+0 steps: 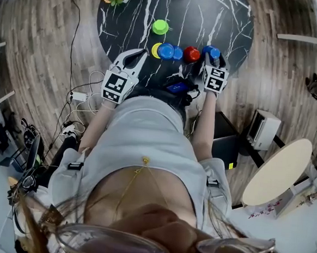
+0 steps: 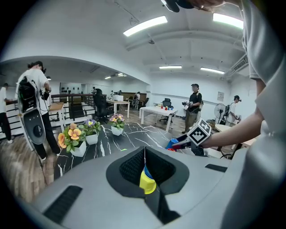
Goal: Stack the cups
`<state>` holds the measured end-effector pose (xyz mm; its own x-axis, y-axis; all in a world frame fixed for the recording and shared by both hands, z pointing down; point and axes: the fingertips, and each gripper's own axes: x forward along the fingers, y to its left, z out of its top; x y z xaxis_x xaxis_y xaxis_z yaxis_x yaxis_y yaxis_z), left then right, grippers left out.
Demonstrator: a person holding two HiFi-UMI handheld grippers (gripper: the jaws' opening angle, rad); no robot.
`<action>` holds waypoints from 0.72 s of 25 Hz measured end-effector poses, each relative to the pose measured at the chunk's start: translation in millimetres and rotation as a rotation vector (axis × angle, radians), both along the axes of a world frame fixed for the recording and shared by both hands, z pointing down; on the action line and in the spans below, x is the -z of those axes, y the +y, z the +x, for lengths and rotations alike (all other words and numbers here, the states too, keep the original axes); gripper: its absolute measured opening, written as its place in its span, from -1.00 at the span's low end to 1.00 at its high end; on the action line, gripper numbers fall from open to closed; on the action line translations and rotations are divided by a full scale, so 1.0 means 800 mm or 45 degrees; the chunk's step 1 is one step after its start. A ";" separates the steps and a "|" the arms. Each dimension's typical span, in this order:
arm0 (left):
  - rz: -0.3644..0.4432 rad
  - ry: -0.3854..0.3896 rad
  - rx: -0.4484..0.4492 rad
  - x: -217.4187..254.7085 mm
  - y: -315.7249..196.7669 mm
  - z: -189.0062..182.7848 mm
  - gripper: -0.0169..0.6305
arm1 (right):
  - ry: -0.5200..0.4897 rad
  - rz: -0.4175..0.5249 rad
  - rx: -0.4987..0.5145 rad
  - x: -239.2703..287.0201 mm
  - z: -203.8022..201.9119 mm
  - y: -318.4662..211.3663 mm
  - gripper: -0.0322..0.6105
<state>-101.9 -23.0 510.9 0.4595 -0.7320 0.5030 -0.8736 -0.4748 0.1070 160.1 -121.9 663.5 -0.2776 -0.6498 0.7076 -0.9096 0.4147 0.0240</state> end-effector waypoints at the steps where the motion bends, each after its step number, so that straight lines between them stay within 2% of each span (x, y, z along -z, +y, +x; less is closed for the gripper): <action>1: 0.005 0.004 -0.001 0.001 0.000 0.001 -0.85 | 0.001 0.006 0.001 0.003 0.001 0.000 -0.22; 18: 0.022 0.028 -0.034 0.000 0.007 0.005 -0.85 | -0.023 0.135 0.032 0.080 -0.001 0.002 -0.20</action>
